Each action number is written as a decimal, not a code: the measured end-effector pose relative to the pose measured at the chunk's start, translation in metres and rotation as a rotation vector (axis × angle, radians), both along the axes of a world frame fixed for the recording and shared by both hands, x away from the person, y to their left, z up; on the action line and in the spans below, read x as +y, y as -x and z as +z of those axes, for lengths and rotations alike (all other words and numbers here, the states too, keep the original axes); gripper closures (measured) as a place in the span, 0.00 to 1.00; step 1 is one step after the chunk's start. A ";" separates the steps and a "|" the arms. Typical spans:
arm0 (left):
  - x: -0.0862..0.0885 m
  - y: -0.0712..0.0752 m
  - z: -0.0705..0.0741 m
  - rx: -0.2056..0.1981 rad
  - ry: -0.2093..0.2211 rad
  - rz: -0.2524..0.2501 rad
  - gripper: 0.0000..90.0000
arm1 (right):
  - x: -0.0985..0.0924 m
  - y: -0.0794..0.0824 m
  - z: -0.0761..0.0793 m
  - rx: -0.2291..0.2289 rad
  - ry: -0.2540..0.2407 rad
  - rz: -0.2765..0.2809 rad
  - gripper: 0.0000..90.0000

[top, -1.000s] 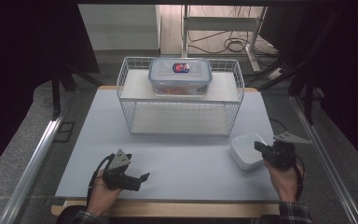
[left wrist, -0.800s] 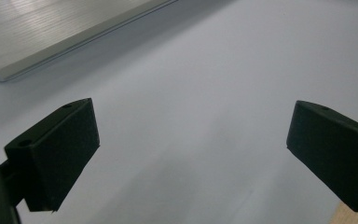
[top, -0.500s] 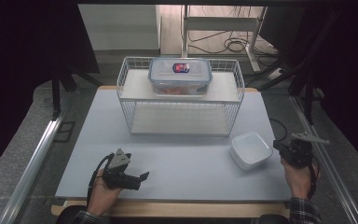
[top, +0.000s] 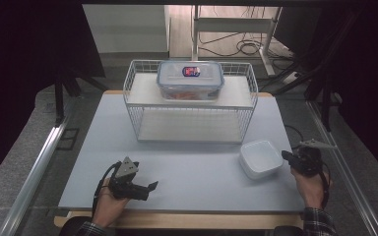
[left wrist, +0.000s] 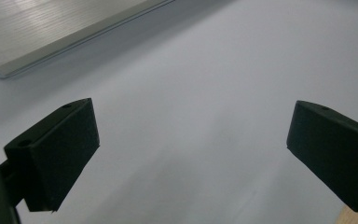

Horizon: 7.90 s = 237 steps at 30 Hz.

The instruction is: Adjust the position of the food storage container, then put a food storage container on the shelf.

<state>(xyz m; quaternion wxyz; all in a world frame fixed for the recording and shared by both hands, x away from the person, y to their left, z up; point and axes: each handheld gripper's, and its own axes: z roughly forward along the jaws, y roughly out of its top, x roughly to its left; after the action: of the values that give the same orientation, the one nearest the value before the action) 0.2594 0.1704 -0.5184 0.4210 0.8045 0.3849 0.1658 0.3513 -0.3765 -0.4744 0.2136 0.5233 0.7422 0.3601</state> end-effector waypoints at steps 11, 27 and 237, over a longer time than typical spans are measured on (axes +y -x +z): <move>-0.001 -0.001 -0.001 0.004 0.000 -0.002 0.02 | 0.018 -0.012 -0.002 0.015 -0.013 0.072 0.99; -0.002 -0.002 -0.001 0.008 0.000 -0.006 0.02 | 0.062 -0.014 -0.003 0.059 -0.026 0.177 0.99; -0.040 -0.040 0.090 0.033 0.238 -0.004 0.88 | 0.204 0.037 0.059 -0.104 -0.222 0.329 0.86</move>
<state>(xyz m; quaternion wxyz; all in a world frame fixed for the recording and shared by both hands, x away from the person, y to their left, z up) 0.2997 0.1308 -0.4285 0.5076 0.7521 0.4070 0.1049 0.3145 -0.1722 -0.4154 0.1311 0.3962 0.7612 0.4964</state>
